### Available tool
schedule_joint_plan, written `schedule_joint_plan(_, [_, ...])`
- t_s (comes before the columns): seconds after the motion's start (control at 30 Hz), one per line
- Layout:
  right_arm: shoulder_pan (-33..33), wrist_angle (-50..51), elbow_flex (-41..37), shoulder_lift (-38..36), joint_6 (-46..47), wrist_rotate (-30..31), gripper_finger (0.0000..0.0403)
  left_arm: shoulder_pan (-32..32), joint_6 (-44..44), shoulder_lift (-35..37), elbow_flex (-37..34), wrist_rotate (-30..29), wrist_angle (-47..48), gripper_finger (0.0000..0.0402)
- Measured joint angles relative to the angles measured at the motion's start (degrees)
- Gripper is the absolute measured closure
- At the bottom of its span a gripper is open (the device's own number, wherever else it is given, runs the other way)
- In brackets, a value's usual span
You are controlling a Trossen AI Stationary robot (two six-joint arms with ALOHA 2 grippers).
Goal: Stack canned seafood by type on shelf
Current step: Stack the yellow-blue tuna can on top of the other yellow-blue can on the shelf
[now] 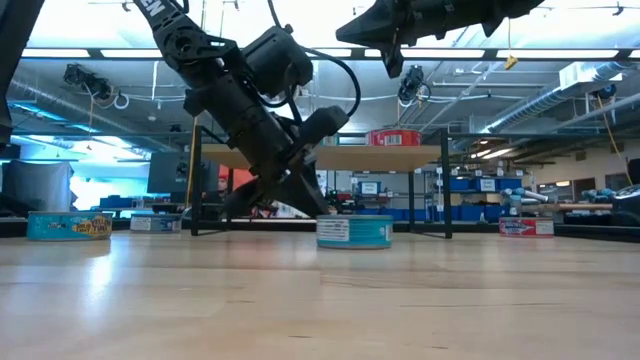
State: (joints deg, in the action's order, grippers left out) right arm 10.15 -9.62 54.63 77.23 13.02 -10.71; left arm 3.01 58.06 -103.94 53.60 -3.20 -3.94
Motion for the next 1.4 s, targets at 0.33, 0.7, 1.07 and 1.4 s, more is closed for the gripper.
schedule_joint_plan(0.33, [-1.64, 10.82, 0.00, -6.56, 1.11, -1.43, 0.0396, -0.02, 2.02, -0.33, -0.33, 11.90, -6.86, 0.0400])
schedule_joint_plan(0.7, [-8.50, 36.10, 0.00, -19.38, 3.06, -0.15, 0.0388, 1.64, 7.26, -0.31, -0.31, 27.20, -16.26, 0.0401])
schedule_joint_plan(1.07, [-20.28, 42.98, 0.00, -18.96, -5.08, 16.89, 0.0288, 5.86, 22.19, -0.24, -0.24, 36.43, -30.29, 0.0401])
schedule_joint_plan(1.4, [-25.31, 41.54, 0.00, -14.84, -22.02, 27.66, 0.0151, 7.98, 31.49, -0.15, -0.22, 37.41, -36.20, 0.0401])
